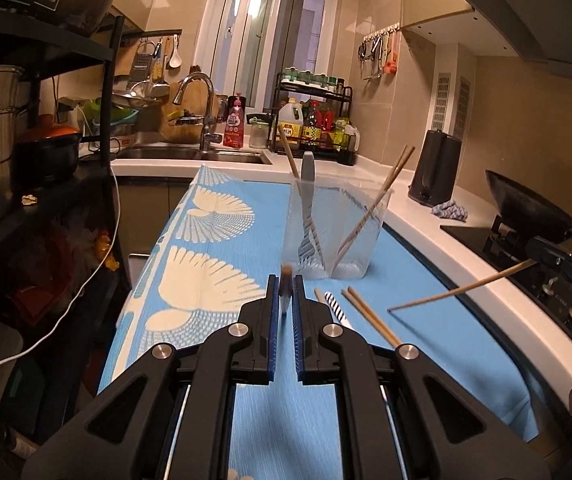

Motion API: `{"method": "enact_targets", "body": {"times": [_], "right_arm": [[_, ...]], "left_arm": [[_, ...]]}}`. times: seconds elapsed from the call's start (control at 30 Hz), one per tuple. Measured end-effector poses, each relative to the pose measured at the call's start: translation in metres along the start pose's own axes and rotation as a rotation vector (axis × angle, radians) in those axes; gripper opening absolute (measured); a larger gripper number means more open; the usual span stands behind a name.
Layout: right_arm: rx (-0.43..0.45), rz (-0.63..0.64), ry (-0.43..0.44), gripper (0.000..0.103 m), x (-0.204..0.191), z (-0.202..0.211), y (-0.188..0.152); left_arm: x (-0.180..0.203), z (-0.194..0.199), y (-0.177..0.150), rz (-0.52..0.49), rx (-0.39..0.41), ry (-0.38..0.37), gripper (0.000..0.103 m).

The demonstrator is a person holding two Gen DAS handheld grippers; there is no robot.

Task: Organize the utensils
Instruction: 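Carry the chopstick over the clear container with the left tool while the right tool carries its chopstick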

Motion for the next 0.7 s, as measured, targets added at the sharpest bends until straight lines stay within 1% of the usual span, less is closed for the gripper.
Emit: {"method": "enact_targets", "body": {"times": [0.07, 0.3, 0.57, 0.7], "right_arm": [[0.002, -0.008, 0.008, 0.006, -0.001, -0.003, 0.009], [0.008, -0.008, 0.028, 0.006, -0.008, -0.013, 0.030], [-0.026, -0.011, 0.053, 0.006, -0.012, -0.023, 0.053], [-0.028, -0.008, 0.059, 0.006, -0.015, -0.027, 0.068]], "left_arm": [[-0.003, -0.003, 0.014, 0.004, 0.002, -0.003, 0.007], [-0.007, -0.012, 0.049, 0.018, -0.010, -0.025, 0.007], [-0.004, -0.023, 0.070, 0.023, -0.079, -0.045, 0.007], [-0.003, -0.028, 0.082, 0.029, -0.104, -0.060, 0.007]]}}
Point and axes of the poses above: each gripper's, at about its wrist camera, not at the fingertips, and z roughly against the way its jaws point, x to its right, y to its top, the point moved 1 cm from there along -z, roughly the way its jaws point, and after that the axes turned 12 degrees about -y, right-handed, at the moved point
